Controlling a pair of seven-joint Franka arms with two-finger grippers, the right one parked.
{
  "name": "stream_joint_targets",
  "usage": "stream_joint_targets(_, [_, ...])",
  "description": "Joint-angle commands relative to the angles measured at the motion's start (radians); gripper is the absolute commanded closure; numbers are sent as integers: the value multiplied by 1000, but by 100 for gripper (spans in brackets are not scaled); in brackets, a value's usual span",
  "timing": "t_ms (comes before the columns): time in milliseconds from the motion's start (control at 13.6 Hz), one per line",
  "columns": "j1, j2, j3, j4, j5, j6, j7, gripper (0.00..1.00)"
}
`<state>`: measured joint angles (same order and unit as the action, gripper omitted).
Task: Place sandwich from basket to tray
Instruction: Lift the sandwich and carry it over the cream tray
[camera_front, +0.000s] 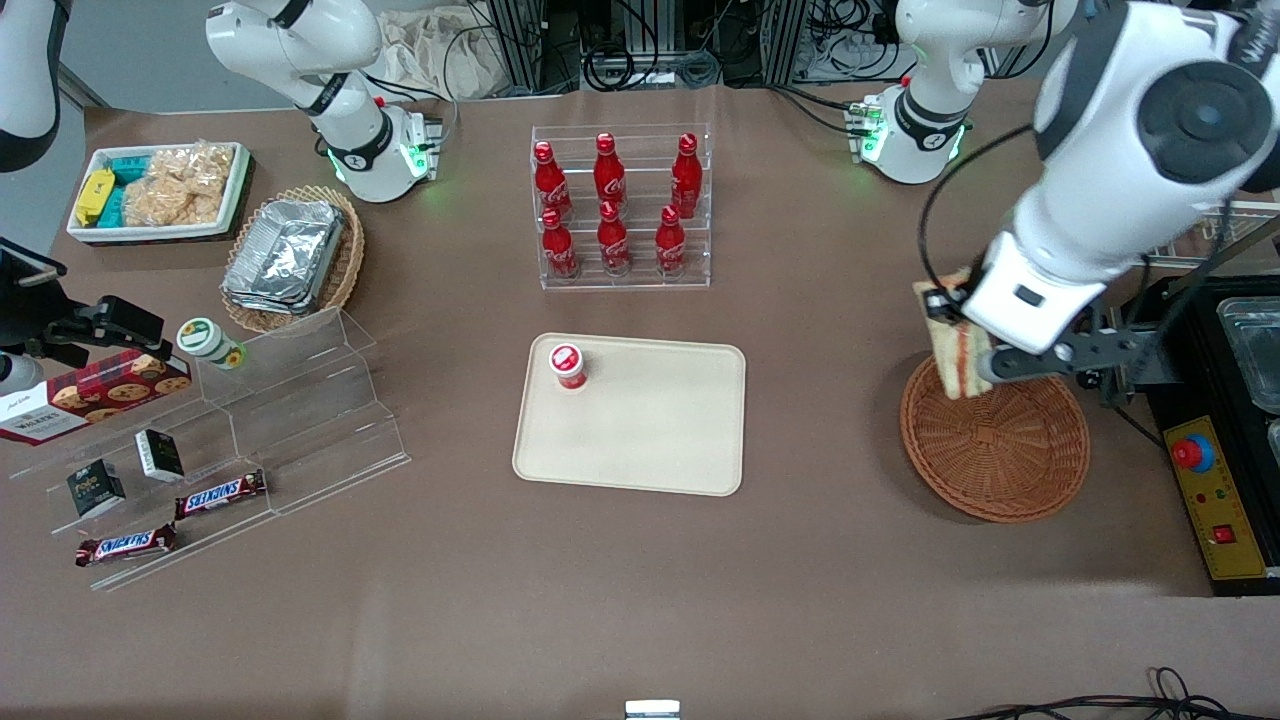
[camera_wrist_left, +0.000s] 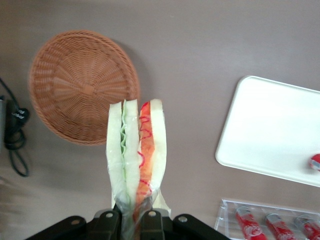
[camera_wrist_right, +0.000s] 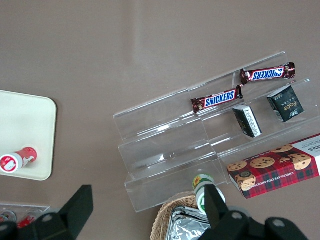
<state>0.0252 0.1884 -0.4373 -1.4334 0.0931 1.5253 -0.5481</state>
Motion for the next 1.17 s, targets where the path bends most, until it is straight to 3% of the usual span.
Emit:
stream_joint_targets(0, [1, 32, -130, 10, 28, -4, -198, 96])
stream_joint_targets(147, [1, 112, -231, 5, 97, 53, -327, 96])
stream_joint_targets(367, [-1, 241, -274, -19, 120, 195, -470, 95])
stream_joint_targets(514, [-89, 349, -259, -21, 192, 283, -542, 95])
stream_joint_targets(734, [-148, 526, -251, -21, 374, 471, -729, 95])
stream_joint_targets(881, [-163, 604, -251, -19, 459, 532, -786, 95])
stream_joint_targets(1101, [-180, 663, -239, -15, 484, 579, -783, 90])
